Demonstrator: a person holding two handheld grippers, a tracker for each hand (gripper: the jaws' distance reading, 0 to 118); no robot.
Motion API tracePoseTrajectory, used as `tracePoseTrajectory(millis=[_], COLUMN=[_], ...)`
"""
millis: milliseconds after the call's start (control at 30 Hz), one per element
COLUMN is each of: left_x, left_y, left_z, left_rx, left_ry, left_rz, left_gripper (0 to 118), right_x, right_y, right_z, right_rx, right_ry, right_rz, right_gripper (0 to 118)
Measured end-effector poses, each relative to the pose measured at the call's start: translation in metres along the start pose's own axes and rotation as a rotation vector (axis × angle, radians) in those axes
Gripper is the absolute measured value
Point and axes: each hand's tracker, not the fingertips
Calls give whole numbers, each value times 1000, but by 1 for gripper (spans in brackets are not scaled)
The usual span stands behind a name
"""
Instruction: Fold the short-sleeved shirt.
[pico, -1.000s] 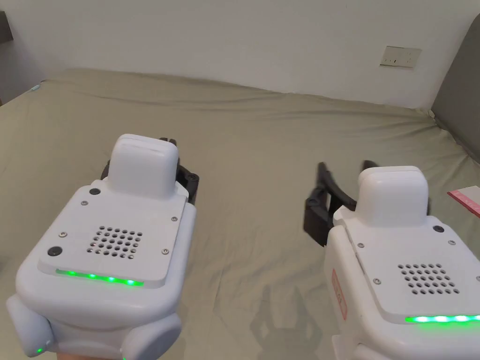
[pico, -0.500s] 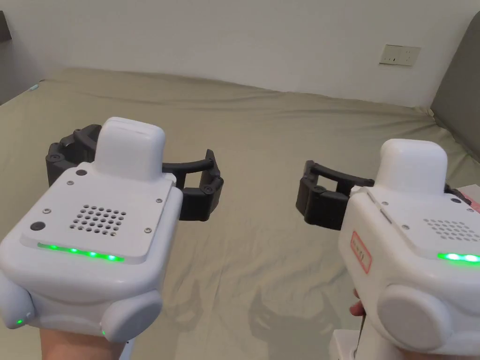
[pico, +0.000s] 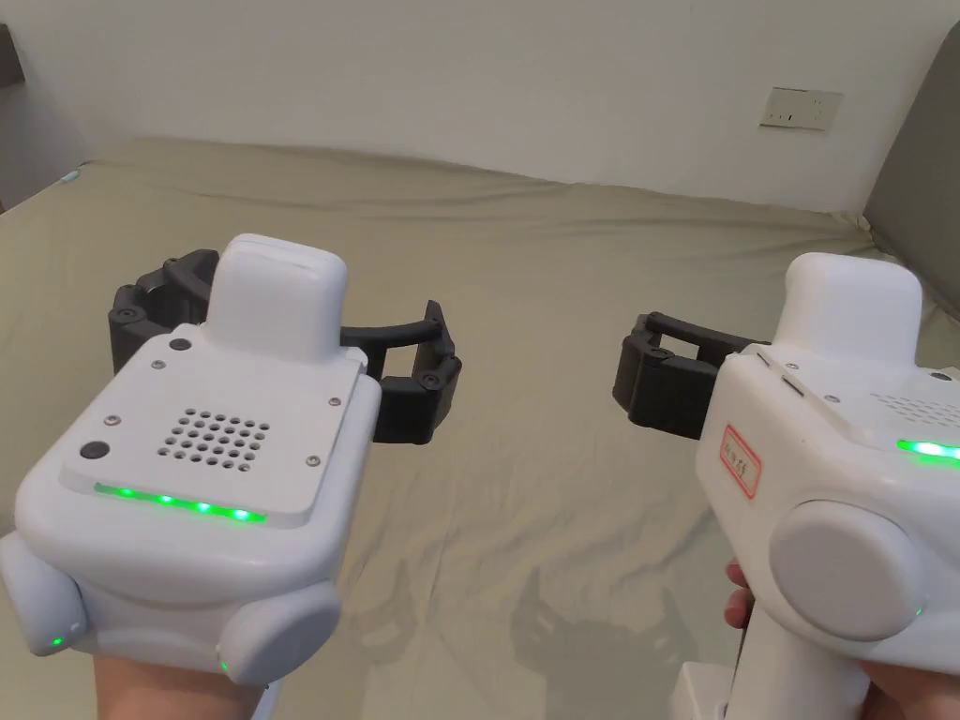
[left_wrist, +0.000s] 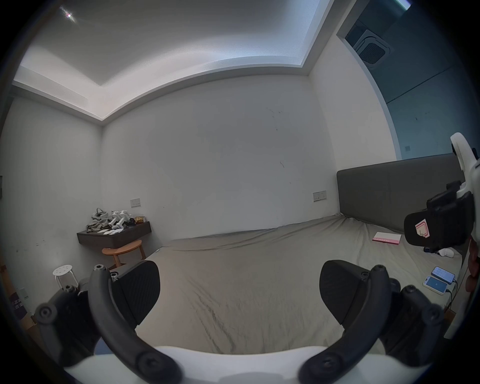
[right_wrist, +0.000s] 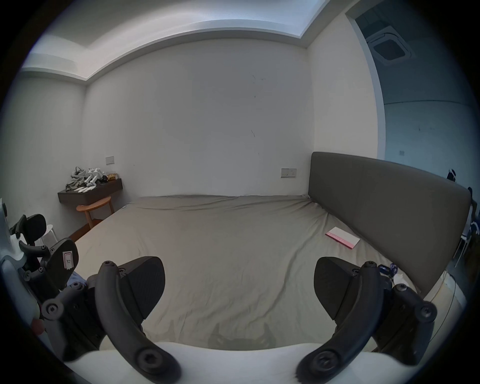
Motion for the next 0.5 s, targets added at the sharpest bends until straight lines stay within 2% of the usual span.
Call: tracePoseTrajectory(millis=[333,433,500], left_x=[1,1,0], left_y=[3,3,2], left_z=[0,0,-1], left_rx=[9,6,4], left_ry=[3,4,3], left_rz=[7,8,8], left_gripper=[118,118,118], right_x=[-3,-7,-7], right_y=[-3,-4,-4], right_z=[-4,-5,-5], right_rx=[-4,12,5], right_ry=[28,-21,-7], right_rz=[21,20,23], right_gripper=[116,116,116])
